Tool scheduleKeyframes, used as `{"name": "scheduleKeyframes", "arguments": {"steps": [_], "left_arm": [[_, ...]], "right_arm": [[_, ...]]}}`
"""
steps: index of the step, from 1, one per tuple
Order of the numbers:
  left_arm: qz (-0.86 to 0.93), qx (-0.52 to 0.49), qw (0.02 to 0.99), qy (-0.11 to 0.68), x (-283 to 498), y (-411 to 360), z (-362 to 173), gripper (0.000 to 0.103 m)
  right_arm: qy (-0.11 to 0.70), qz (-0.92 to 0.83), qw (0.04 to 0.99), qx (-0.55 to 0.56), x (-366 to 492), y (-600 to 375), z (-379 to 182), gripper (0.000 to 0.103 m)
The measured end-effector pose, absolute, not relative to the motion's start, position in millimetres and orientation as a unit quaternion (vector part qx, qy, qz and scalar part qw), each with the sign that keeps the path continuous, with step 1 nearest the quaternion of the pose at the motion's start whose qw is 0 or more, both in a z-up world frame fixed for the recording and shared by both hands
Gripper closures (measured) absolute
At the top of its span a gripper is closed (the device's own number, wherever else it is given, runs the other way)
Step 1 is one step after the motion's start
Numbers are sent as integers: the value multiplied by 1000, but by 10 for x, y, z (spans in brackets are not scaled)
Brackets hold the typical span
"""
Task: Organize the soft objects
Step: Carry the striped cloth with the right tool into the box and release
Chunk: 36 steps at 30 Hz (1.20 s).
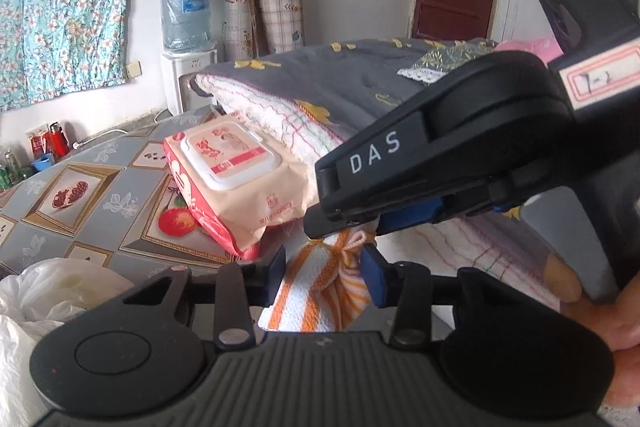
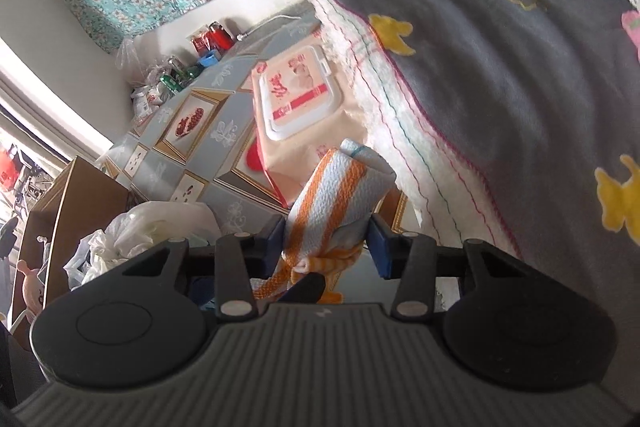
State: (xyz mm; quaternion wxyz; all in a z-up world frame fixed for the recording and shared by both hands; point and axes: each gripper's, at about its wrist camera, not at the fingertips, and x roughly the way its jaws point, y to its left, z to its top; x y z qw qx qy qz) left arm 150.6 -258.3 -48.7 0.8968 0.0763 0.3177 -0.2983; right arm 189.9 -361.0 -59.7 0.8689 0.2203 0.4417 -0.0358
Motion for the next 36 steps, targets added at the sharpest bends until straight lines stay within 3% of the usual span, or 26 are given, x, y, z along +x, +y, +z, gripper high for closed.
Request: {"name": "scheduleKeyframes", "arguments": {"steps": [12, 20, 28, 36], "left_arm": [[-261, 23, 943, 203, 969, -2009, 391, 61], [-187, -10, 963, 192, 641, -1146, 775, 60], [-29, -9, 976, 215, 249, 142, 814, 59], [96, -87, 952, 279, 176, 1333, 705, 59]], "right_arm": [[326, 21, 940, 101, 1379, -2877, 620, 60], [301, 128, 942, 71, 1243, -1943, 1028, 60], [349, 299, 884, 82, 1476, -443, 953, 60], [466, 381, 793, 96, 1900, 1108, 487, 60]]}}
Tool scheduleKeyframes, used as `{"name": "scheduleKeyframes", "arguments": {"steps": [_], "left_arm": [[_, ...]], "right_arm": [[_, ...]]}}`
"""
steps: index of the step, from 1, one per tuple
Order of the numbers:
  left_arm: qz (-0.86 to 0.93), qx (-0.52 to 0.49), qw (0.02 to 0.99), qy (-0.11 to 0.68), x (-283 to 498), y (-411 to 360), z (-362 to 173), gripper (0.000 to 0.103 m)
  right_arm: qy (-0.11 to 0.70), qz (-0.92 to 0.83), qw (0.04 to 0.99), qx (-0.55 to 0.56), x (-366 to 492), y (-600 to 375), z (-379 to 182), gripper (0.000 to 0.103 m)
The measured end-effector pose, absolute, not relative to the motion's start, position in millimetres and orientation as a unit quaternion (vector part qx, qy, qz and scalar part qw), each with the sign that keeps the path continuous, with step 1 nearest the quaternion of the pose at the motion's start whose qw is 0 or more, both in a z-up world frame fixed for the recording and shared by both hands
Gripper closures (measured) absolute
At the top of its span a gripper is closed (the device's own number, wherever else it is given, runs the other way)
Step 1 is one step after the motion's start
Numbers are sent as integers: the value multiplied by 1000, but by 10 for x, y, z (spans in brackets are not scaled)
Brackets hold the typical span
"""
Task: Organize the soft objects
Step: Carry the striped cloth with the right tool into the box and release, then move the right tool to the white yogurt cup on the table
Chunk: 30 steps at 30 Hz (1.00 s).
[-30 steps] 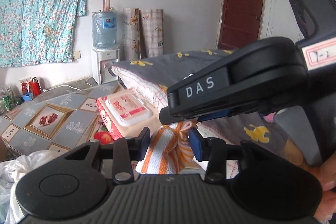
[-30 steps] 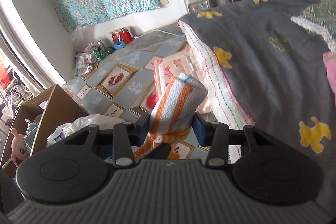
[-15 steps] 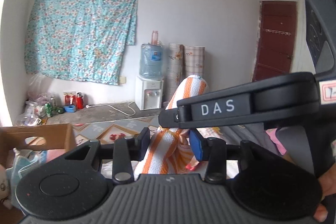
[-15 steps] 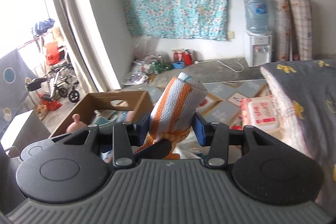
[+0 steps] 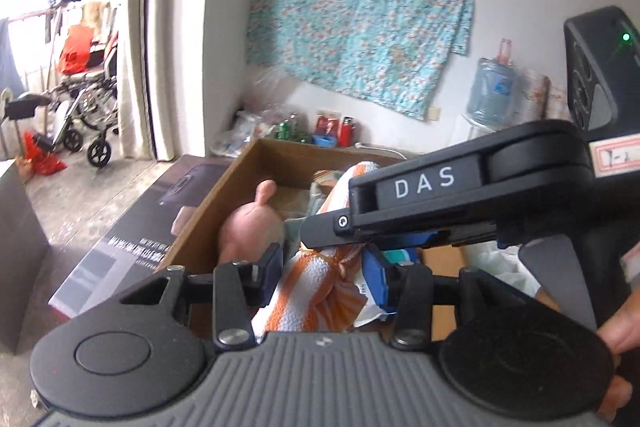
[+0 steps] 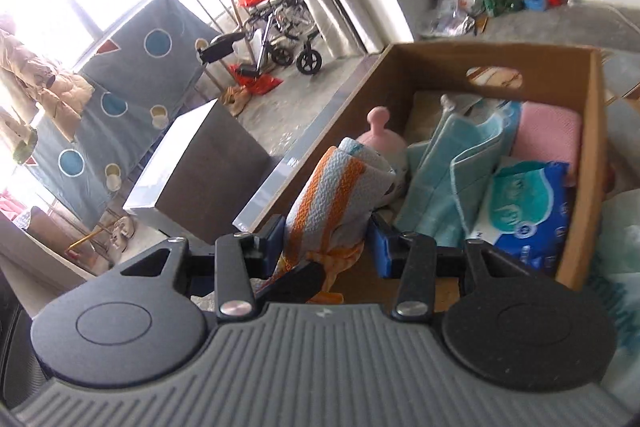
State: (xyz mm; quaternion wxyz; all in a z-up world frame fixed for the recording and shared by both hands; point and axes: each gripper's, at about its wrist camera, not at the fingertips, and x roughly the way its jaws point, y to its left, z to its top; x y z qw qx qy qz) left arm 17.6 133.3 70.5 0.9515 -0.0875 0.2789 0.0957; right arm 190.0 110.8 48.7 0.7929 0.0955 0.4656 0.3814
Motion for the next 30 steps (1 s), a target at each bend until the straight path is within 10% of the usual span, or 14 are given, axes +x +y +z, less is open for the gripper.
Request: {"name": "scheduleKeyframes", "arguments": {"steps": [20, 30], "left_arm": [[135, -115, 926, 333, 90, 1938, 407, 56], [125, -111, 933, 319, 47, 1840, 468, 48]], "right_arm": [[664, 355, 656, 47, 2437, 2425, -990, 50], [626, 362, 685, 91, 2429, 2050, -609, 30]]}}
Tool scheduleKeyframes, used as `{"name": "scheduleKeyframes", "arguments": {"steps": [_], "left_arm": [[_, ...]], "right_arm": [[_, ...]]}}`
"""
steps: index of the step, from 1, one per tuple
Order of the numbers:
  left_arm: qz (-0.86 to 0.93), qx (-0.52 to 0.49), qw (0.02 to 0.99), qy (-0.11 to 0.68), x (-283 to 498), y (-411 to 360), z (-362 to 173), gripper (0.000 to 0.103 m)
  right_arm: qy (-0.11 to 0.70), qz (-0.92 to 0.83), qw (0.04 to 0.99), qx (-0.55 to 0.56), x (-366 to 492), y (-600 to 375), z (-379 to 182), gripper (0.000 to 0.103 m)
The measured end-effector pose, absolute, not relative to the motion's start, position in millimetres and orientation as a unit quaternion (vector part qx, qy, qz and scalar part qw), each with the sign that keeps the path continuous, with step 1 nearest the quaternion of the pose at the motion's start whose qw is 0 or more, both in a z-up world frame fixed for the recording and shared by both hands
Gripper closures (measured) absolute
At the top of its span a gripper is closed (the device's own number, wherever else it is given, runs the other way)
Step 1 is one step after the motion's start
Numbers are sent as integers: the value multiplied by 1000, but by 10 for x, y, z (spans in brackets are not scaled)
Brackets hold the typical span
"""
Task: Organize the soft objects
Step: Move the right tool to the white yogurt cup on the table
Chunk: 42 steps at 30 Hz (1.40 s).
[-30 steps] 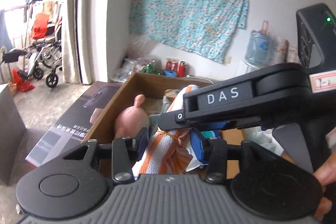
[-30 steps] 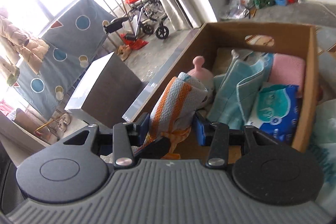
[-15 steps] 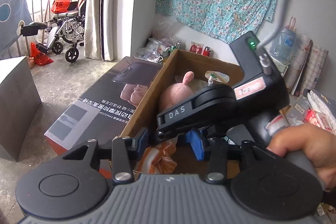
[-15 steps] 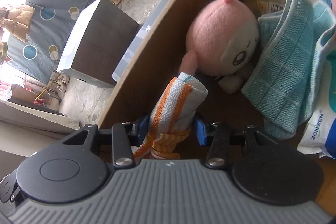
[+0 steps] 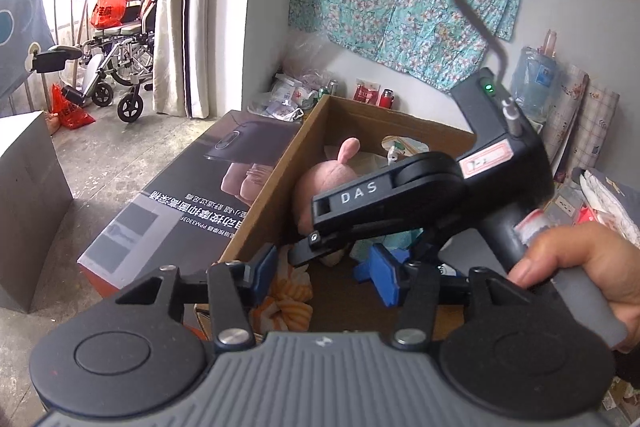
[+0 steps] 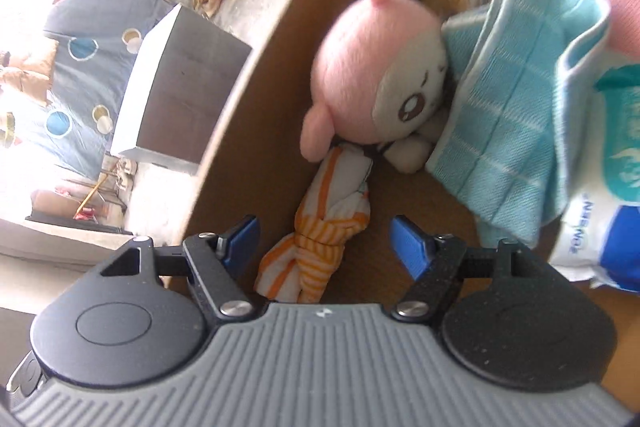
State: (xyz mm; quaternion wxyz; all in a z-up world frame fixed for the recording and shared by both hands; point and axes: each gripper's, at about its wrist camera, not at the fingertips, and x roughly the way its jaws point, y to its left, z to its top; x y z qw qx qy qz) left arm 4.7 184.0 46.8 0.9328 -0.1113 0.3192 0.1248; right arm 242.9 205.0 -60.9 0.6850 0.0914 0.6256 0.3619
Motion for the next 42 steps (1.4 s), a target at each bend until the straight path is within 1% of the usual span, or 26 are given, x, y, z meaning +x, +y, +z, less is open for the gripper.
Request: {"name": "scheduleKeyframes", "arguments": {"steps": [1, 2, 6, 13, 20, 22, 28, 33, 39, 40, 41, 42], "left_arm": [[120, -110, 935, 314, 33, 1806, 496, 47], [115, -109, 938, 309, 16, 1765, 523, 43], [81, -97, 948, 291, -35, 1530, 617, 33], [-25, -62, 959, 276, -14, 796, 686, 28], [-147, -24, 951, 272, 107, -188, 450, 28], [-177, -16, 946, 270, 150, -443, 331, 29], [-224, 11, 935, 274, 237, -1105, -39, 30], [-231, 11, 923, 306, 371, -1336, -304, 42], [-224, 11, 917, 331, 434, -1331, -444, 49], [-224, 11, 916, 333, 447, -1329, -450, 50], [-224, 10, 915, 334, 461, -1326, -451, 50], [-225, 10, 915, 335, 474, -1336, -446, 50]], "right_arm": [[613, 364, 695, 96, 2400, 1966, -514, 28], [599, 366, 705, 101, 2352, 1864, -417, 26], [540, 366, 749, 117, 2164, 1245, -86, 22], [447, 299, 836, 107, 1706, -161, 322, 21], [388, 173, 903, 63, 1318, -1564, 499, 20], [391, 136, 909, 54, 1262, -1880, 408, 19], [454, 72, 888, 33, 1218, -2450, -205, 19], [477, 59, 877, -13, 1343, -2467, -566, 19], [499, 82, 862, -44, 1524, -2433, -759, 22], [502, 86, 860, -45, 1547, -2426, -789, 24], [506, 88, 857, -46, 1574, -2424, -817, 34], [508, 90, 855, -44, 1595, -2433, -840, 40]]}}
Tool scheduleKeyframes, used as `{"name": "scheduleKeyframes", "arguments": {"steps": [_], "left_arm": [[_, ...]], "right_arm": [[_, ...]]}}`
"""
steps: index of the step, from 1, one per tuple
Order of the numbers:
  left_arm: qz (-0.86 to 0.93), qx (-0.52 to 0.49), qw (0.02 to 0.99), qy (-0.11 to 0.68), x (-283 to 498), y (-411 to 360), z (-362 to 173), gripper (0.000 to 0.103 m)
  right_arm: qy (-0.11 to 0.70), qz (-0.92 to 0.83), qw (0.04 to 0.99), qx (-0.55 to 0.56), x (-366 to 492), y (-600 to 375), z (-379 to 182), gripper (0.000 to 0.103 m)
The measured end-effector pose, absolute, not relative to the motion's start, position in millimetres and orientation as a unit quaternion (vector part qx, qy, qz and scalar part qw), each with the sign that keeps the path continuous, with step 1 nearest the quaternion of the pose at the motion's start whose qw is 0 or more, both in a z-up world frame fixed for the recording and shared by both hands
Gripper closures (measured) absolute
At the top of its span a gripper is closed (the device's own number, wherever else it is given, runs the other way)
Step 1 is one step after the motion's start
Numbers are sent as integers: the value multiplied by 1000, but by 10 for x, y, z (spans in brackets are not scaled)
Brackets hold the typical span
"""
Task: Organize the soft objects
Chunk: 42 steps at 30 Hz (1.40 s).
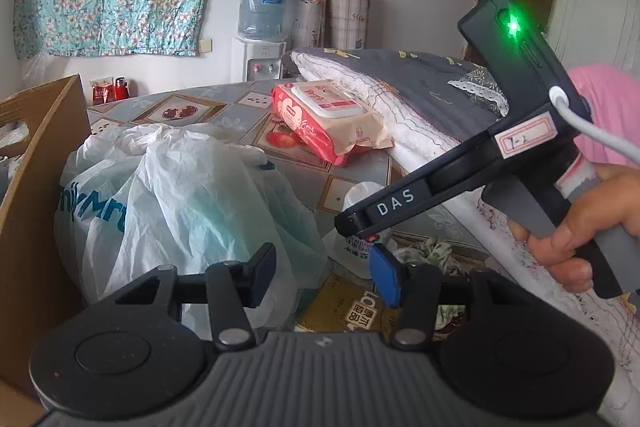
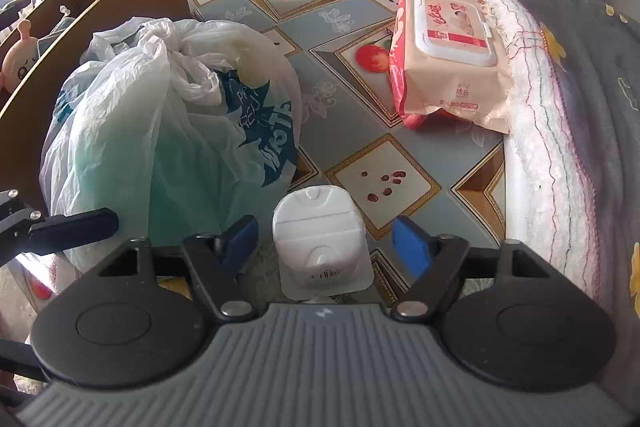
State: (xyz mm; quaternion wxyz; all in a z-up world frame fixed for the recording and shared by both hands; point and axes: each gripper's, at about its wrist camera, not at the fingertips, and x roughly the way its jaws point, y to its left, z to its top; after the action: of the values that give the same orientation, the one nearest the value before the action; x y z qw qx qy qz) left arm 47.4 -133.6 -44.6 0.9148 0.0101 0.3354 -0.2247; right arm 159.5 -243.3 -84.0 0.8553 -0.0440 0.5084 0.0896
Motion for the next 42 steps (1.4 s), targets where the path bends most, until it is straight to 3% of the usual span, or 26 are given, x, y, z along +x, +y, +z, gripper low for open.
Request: {"name": "scheduleKeyframes", "arguments": {"steps": [1, 2, 6, 15, 17, 30, 37, 42], "left_arm": [[-225, 10, 914, 336, 487, -1339, -449, 50], [-225, 10, 914, 338, 501, -1355, -440, 50], [-227, 11, 912, 342, 530, -1393, -439, 51], [-237, 18, 907, 348, 541, -1563, -429, 51], [-241, 19, 906, 347, 533, -1615, -418, 51], [-267, 27, 897, 353, 590, -2049, -491, 51], [-267, 41, 891, 366, 608, -2097, -607, 51], [-259, 42, 888, 377, 634, -2023, -631, 51]], "right_arm": [[511, 91, 854, -39, 1612, -2447, -861, 51], [512, 96, 853, -28, 1629, -2476, -881, 55], [502, 102, 859, 6, 1636, -2627, -899, 56], [505, 108, 823, 236, 1680, -3476, -1002, 50], [502, 93, 830, 226, 1641, -3533, -992, 38], [477, 32, 866, 147, 1449, -3677, -815, 39], [491, 74, 865, 69, 1564, -3465, -724, 20], [522, 91, 848, 4, 1804, -3264, -851, 17]]}}
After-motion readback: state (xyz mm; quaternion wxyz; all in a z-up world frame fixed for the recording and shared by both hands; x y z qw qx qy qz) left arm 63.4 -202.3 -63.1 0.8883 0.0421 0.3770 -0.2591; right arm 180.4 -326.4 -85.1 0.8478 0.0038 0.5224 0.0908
